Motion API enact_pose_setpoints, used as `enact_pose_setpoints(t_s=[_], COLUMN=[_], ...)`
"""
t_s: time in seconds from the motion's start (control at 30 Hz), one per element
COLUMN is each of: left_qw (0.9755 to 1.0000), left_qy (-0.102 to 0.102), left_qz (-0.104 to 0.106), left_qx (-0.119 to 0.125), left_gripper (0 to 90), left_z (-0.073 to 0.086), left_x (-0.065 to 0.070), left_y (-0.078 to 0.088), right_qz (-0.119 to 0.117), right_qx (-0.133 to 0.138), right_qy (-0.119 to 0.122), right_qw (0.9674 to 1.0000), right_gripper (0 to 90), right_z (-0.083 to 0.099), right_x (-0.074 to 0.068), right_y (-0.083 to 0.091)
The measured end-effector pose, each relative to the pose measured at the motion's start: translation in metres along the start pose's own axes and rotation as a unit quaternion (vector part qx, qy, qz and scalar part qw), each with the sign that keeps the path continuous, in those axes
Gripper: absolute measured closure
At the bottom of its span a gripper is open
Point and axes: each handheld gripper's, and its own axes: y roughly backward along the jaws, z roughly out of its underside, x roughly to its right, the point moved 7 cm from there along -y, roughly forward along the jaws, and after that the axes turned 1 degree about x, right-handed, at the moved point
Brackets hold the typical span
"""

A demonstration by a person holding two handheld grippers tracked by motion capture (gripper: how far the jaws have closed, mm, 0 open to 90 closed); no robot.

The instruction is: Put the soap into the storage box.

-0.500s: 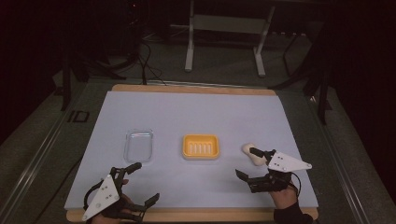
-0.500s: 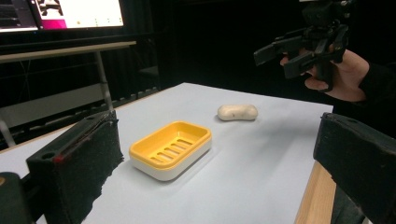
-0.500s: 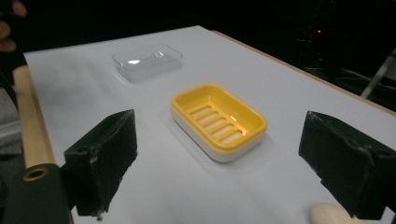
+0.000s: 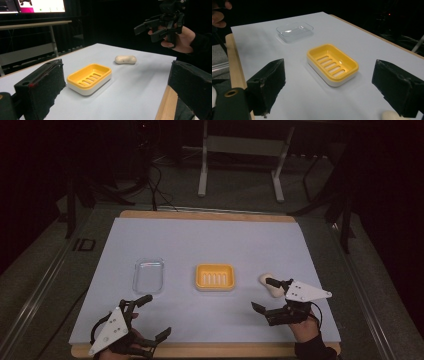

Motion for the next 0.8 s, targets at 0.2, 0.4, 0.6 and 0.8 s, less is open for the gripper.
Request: enact_pose_setpoints(t_s=[0.2,0.4,0.6,0.8], left_qw=[1.0000,0.9999,0.9999,0.9998], left_qy=[-0.005,-0.006,-0.003,-0.006], left_qz=[-0.001,0.004,0.004,0.006], left_qx=[-0.004,-0.012,-0.013,-0.017], left_gripper=[1.1,1.1,1.1,1.1], left_z=[0.001,0.004,0.005,0.005], left_x=[0.001,0.002,0.001,0.002], left_y=[0.003,0.004,0.004,0.003], right_qz=[-0.027,-0.035,-0.028,-0.036], right_qx=[-0.017,-0.049,-0.102,-0.136], right_qy=[0.001,0.025,0.053,0.063], right_qw=[0.9995,0.9978,0.9930,0.9880], right_gripper=[12.9,13.3,13.6,13.6], right_z=[0.000,-0.003,0.001,0.006], right_x=[-0.005,-0.005,-0.001,-0.001], right_y=[-0.005,-0.008,-0.011,-0.013])
